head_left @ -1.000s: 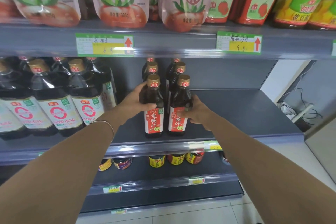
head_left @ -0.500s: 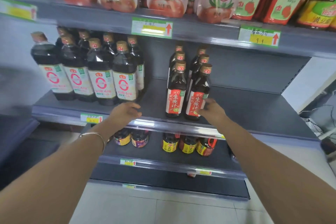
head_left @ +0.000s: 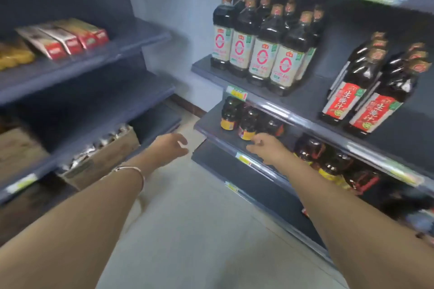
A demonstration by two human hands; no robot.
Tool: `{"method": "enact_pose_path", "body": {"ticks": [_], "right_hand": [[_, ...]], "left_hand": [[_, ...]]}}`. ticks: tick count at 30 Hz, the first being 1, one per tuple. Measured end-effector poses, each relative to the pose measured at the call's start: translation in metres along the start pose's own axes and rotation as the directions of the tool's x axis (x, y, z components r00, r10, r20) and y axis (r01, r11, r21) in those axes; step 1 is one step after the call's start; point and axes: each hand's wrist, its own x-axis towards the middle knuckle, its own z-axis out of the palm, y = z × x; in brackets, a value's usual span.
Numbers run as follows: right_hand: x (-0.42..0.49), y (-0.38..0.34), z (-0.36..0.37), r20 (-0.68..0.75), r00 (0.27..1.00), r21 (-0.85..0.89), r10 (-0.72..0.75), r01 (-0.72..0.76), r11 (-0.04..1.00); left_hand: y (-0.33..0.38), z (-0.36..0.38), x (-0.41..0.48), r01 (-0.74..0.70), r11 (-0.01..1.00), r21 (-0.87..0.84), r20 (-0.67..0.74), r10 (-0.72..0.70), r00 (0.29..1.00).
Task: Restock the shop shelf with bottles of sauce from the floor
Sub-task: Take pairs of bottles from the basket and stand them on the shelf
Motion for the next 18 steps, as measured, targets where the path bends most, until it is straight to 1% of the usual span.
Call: {"method": "enact_pose_path", "body": {"ticks": [4,7,10,13,18], "right_hand": [[0.015,-0.039,0.094,0.178,0.982,-0.037,-0.057,0.064,0.997],[0.019,-0.077,0.166,0.266,0.961,-0.067,-0.080,0.101,0.993],[0.025,-0.109,0.240,0.345,0.933,-0.136,-0.099,0.154,0.979],[0.034,-0.134,0.314,0.415,0.904,-0.196,-0.105,0.202,0.959],[0.049,-0.156,0.422,0.490,0.867,-0.271,-0.089,0.249,0.930]], "left_hand": [[-0.092,-0.030,-0.031,0.133,0.991,0.000,-0.025,-0.132,0.991],[-0.157,-0.046,-0.051,0.246,0.969,-0.011,-0.053,-0.246,0.968],[-0.221,-0.055,-0.060,0.300,0.953,-0.046,-0.029,-0.301,0.953],[-0.283,-0.065,-0.062,0.362,0.929,-0.074,-0.044,-0.366,0.930],[-0.389,-0.065,-0.057,0.474,0.876,-0.088,0.002,-0.476,0.880]]}}
